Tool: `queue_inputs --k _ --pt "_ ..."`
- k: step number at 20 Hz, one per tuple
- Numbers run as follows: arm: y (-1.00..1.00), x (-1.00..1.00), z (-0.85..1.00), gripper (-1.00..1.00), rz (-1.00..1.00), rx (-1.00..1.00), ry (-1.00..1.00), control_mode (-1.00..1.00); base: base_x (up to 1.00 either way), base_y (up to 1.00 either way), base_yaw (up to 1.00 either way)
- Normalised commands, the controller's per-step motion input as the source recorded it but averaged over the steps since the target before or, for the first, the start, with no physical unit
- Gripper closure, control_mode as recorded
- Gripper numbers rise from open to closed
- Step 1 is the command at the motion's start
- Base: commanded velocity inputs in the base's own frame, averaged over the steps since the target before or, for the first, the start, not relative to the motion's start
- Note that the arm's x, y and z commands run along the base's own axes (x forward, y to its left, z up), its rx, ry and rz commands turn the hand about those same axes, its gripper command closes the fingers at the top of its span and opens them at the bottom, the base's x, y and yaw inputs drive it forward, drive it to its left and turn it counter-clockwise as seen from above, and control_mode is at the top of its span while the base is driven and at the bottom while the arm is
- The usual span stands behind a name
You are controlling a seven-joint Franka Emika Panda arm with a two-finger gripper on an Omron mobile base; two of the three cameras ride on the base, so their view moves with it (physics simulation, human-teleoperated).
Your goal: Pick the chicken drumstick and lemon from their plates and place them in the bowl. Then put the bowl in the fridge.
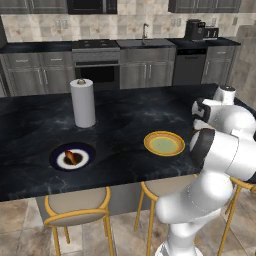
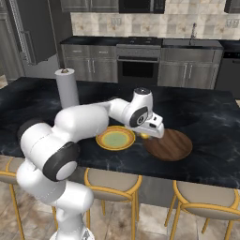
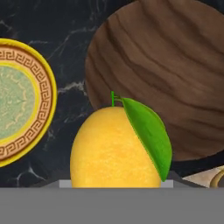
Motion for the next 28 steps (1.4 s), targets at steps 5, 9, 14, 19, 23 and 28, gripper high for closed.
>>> queue_inputs --k 5,9,14,19,23,28 --pt "-0.33 0.21 -0.15 1.0 0.0 -0.03 0.03 -1.0 0.0 0.0 0.0" --pt "-0.22 0.13 -0.26 1.0 0.0 0.0 0.0 -1.0 0.0 0.0 0.0" --pt "-0.12 0.06 -0.35 1.0 0.0 -0.02 -0.05 -1.0 0.0 0.0 0.0" --pt "-0.1 0.12 -0.32 1.0 0.0 0.0 -0.01 -1.0 0.0 0.0 0.0" --pt "-0.1 0.23 -0.26 1.0 0.0 0.0 0.0 -1.0 0.0 0.0 0.0" --pt "-0.12 0.27 -0.21 1.0 0.0 0.0 0.0 -1.0 0.0 0.0 0.0"
